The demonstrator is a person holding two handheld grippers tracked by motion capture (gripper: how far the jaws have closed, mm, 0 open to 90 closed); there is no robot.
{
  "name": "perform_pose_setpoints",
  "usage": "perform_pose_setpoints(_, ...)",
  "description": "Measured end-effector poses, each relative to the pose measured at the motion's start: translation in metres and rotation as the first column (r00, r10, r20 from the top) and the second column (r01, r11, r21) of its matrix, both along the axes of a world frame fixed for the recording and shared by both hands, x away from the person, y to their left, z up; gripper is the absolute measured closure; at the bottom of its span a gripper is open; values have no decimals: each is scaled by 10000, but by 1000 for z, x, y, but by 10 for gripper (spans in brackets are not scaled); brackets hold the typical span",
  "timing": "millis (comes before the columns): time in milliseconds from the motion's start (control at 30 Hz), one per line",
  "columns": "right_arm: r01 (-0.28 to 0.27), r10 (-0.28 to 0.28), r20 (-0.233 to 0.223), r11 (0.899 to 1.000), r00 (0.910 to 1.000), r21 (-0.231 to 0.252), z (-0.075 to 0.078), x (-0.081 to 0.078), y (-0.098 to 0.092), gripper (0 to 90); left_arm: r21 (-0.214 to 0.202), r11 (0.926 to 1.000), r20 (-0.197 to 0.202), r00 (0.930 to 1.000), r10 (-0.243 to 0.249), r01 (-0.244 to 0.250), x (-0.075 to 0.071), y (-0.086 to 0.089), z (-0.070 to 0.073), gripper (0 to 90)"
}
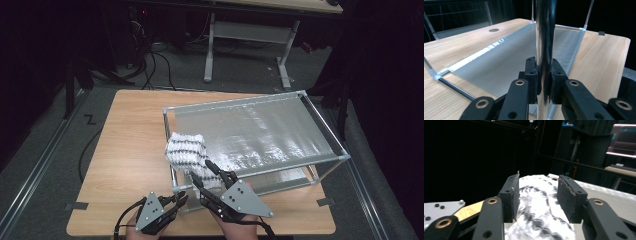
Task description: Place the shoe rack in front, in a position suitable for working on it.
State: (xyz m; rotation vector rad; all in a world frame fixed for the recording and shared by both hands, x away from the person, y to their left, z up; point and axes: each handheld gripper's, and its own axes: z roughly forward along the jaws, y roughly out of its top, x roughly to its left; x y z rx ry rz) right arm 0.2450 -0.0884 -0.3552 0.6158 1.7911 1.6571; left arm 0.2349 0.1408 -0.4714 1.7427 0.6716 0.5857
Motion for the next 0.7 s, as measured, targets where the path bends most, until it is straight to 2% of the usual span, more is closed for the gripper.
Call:
perform_pose_setpoints(67, 135, -135, 26, 9999, 9999, -63, -1, 1, -2, 598, -2, 10000, -3, 10000, 0, 0, 0, 0, 0, 800)
perform_pose_setpoints(133, 228, -233, -220, 9994, 9995, -253, -5, 5, -1, 627, 2, 10000, -5, 10000, 2, -2, 0, 0, 0, 800)
perform_pose_setpoints(300, -80, 28, -842, 9981, 9964, -616, -18, 12, 10, 688, -8, 10000, -22, 10000, -3, 3, 0, 0, 0, 800)
perform_pose_setpoints(467, -467, 416, -680, 9961, 9968, -749, -18, 4, 25, 674, 16, 10000, -10, 10000, -5, 5, 0, 0, 0, 800)
perform_pose_setpoints(600, -259, 225, -505, 9974, 9985, -672, -16, 3, 27, 640, 12, 10000, -12, 10000, 7, -7, 0, 1, 0, 800)
perform_pose_setpoints(700, 13, -73, -627, 9954, 9980, -956, -22, 6, 26, 649, 15, 10000, -12, 10000, 8, -8, 0, 1, 0, 800)
